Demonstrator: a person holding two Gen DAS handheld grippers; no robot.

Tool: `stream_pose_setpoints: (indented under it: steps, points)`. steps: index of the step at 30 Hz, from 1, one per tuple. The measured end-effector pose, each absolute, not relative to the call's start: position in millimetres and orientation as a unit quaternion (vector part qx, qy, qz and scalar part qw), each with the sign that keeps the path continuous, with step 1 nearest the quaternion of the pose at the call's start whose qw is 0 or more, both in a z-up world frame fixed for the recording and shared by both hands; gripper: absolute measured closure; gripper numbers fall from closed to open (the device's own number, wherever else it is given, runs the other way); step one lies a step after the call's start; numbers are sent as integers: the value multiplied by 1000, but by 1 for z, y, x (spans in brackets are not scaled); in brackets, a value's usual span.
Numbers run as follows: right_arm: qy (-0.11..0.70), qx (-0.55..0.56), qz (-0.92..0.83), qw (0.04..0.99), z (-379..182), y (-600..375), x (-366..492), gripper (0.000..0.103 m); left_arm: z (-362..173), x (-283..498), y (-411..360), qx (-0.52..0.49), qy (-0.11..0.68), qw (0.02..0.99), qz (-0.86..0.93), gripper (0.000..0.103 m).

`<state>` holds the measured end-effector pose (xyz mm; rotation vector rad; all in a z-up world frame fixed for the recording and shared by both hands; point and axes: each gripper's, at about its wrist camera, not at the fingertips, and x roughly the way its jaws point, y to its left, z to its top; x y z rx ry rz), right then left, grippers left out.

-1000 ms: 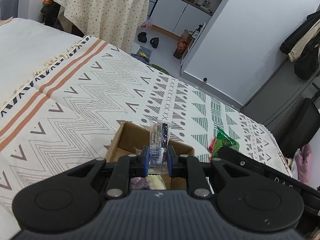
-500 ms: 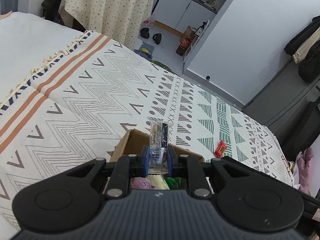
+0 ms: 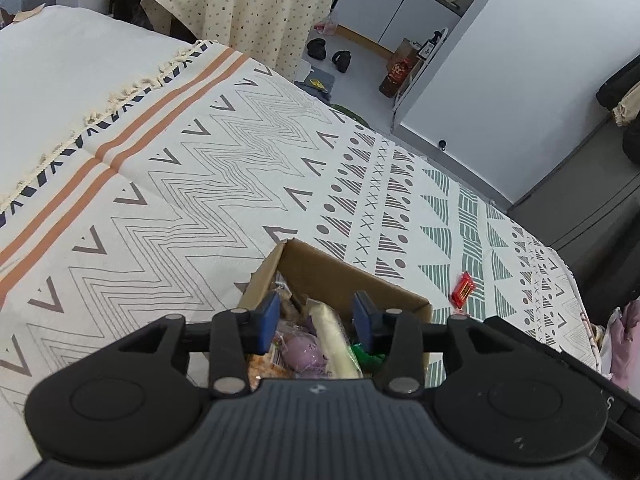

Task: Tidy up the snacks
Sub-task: 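Withdraw both tools from the box toward the orange packet and red candy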

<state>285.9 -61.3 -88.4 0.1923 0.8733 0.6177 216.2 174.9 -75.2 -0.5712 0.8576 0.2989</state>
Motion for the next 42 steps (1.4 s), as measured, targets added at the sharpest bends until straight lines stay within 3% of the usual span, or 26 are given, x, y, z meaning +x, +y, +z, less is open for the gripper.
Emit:
stream_pose_setpoints:
  steps: [10,32,37,42]
  points:
    - [412,102,280,861,-89,-97,280,32,-66,216,145,-250,410,867,134,32]
    - [402,132,236,875,-95,-195,287,22,-62,239,50,-226,428,871,82,19]
    - [394,139,235,877,-97,-212,290,1,-65,246,33,-222,436,869,74,8]
    - [392,149,237,876,-103,-226,295,0,-68,253,16,-211,445,868,63,2]
